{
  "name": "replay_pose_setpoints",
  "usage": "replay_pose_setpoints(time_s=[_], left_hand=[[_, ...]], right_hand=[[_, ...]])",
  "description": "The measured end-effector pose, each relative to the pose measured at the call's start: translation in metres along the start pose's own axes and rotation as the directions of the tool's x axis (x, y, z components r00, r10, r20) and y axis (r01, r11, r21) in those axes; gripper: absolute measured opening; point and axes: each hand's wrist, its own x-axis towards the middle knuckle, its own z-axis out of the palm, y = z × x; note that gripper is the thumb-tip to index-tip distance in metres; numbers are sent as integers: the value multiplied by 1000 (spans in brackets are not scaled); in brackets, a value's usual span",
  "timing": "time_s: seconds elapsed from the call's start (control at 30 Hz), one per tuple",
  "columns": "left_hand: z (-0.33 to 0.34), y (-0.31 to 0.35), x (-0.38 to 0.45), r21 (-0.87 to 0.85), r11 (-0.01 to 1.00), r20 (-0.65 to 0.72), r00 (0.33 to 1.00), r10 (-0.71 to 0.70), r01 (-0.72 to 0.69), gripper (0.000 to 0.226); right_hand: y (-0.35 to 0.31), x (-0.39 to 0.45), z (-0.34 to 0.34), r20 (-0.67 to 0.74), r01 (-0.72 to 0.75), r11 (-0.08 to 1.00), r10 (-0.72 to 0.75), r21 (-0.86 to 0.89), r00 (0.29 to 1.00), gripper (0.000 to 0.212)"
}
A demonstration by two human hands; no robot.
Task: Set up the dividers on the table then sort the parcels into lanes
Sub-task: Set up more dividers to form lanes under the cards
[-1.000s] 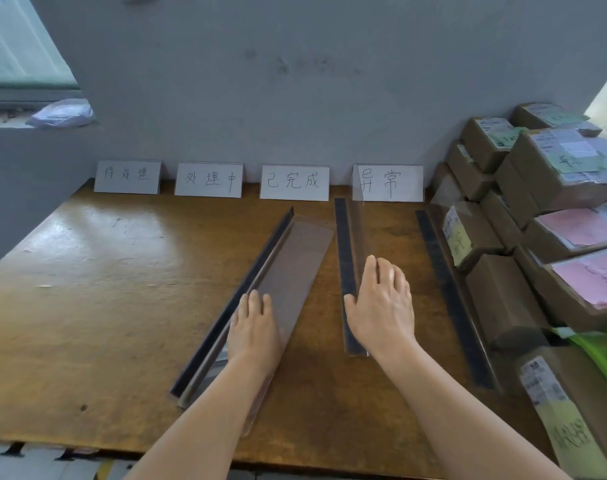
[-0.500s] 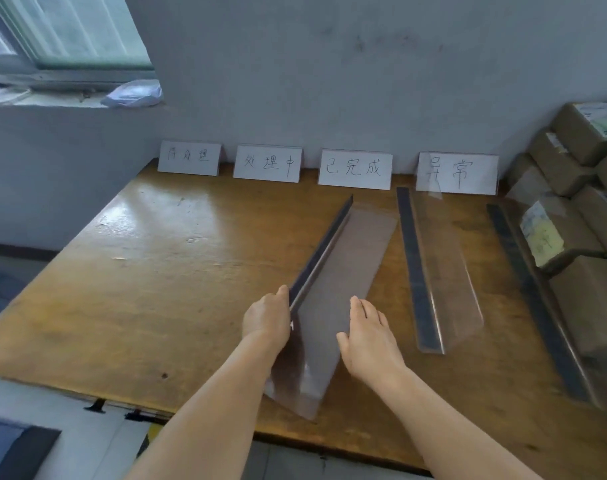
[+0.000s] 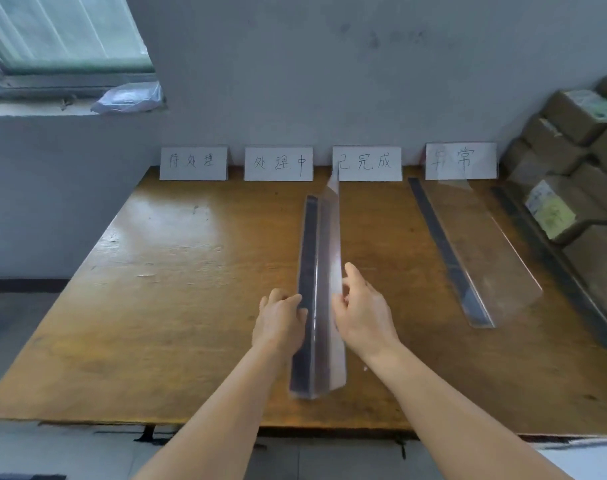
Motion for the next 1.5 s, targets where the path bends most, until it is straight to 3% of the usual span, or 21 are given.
replay_pose_setpoints(time_s=[0.07, 0.2, 0.47, 0.63, 0.8, 1.0, 1.1, 1.2, 1.27, 1.33, 1.43, 1.5], left_hand=[[-16, 8, -5, -220, 972, 38, 994, 98, -87, 28], [-36, 21, -8, -551, 834, 82, 994, 76, -18, 38], [-45, 34, -9, -421, 899, 30, 988, 150, -124, 8], [-40, 32, 0, -386, 919, 70, 990, 121, -85, 17], [-42, 25, 0, -579, 811, 176, 984, 27, 81, 38], [-48, 29, -6, -573, 816, 179, 983, 38, 73, 23], [-53, 32, -8, -489, 872, 99, 995, 17, 34, 19], [-56, 37, -6, -209, 976, -33, 998, 53, -59, 21], [-58, 44, -7, -67, 994, -63, 995, 82, -86, 22], [-60, 51, -7, 39, 995, -74, 992, 99, -96, 4], [-58, 59, -7, 108, 990, -110, 989, 101, -89, 14], [-59, 61, -7, 112, 990, -133, 986, 97, -82, 16]], right_hand=[[-11, 0, 8, 18, 34, 999, -34, -9, 999, 52], [-19, -5, 18, 22, 23, 998, -25, 59, 999, 42], [-19, -5, 3, 48, -101, 975, 93, 200, 995, 44], [-18, 0, 0, 60, -99, 978, 89, 183, 994, 38], [-21, 4, 1, 77, -85, 988, 76, 129, 994, 37], [-24, 6, 0, 119, -81, 992, 69, 97, 990, 41], [-26, 7, 0, 175, -96, 995, 92, 17, 980, 47], [-29, 8, -1, 220, -87, 993, 103, -78, 970, 61], [-31, 9, -3, 210, -62, 988, 92, -144, 973, 69], [-33, 6, -8, 159, -34, 981, 65, -188, 985, 66], [-34, 2, -14, 88, 2, 979, 16, -206, 996, 48], [-33, 1, -14, 83, 13, 980, 3, -199, 997, 47]])
